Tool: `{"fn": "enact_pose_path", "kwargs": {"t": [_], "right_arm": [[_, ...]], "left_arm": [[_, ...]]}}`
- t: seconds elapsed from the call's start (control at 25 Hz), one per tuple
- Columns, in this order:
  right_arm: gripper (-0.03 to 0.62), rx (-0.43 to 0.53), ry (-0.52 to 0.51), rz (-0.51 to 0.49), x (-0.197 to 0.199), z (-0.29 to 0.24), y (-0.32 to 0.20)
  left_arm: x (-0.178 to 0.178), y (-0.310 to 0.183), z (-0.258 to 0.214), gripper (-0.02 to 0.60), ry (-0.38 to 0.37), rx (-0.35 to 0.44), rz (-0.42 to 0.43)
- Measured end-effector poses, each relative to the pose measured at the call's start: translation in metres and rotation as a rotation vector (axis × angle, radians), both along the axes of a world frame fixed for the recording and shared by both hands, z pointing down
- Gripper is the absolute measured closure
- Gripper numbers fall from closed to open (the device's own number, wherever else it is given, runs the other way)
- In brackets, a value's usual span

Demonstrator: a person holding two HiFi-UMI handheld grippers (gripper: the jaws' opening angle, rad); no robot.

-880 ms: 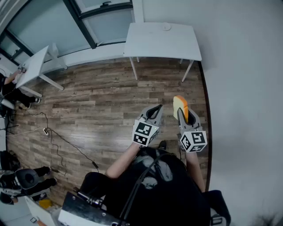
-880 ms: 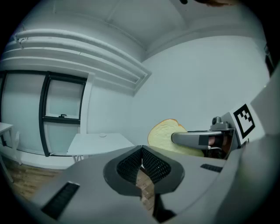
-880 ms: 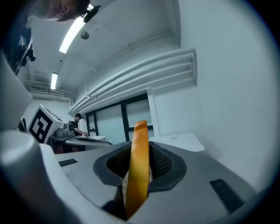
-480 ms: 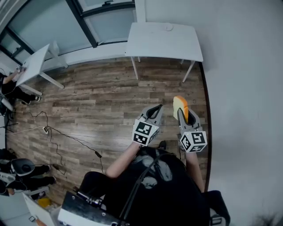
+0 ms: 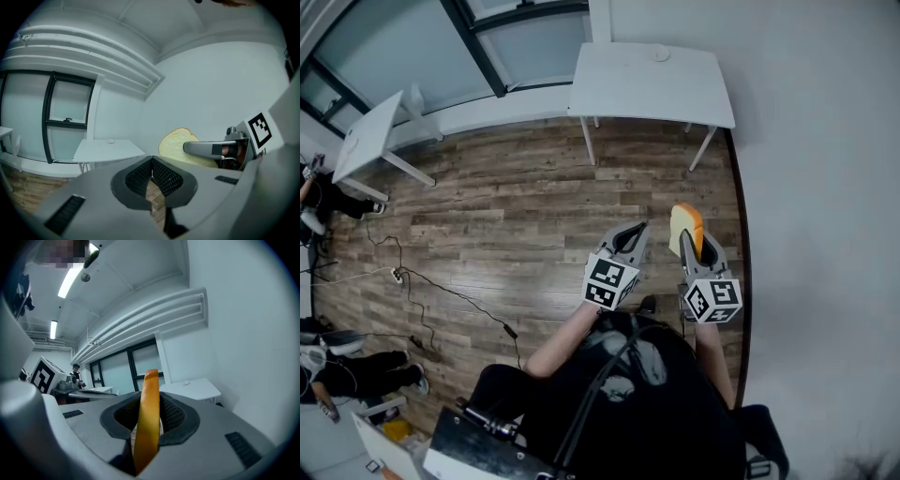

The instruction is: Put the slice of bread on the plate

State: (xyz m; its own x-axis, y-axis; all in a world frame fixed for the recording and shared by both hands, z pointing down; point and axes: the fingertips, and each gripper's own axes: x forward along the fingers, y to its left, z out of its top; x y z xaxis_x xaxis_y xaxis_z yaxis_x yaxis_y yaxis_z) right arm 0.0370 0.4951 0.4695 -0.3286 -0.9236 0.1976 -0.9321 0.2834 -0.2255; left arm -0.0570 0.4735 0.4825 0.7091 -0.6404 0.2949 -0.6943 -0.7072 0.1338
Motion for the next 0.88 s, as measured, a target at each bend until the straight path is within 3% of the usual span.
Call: {"fn": "enact_pose_path", "kwargs": {"t": [0.16,0.4,0.6,0.88], "right_arm": [[0.497,-0.007,-0.029,0.002,-0.015,0.002,-0.005],[0.497,-0.051,-0.043,-0.016,-0.039,0.026,-0.013],[0.497,-0.088,-0.026,-0.035,-0.047,0.031,-0.039],[0.497,-0.071,-0.017,-0.062,-0.017,0.029,-0.107]], "left_arm": [[-0.013,-0.004,0.003,0.575,0.002,-0.002,0.019],[-0.033,-0.010,0.032,0.575,-0.001,-0.079,0.046],[-0.038,-0.033,0.035,0.575,-0.003,-0.099,0.040],[-0.014,-0.102,0.031,0.575,-0.022,-0.078,0.010]]}}
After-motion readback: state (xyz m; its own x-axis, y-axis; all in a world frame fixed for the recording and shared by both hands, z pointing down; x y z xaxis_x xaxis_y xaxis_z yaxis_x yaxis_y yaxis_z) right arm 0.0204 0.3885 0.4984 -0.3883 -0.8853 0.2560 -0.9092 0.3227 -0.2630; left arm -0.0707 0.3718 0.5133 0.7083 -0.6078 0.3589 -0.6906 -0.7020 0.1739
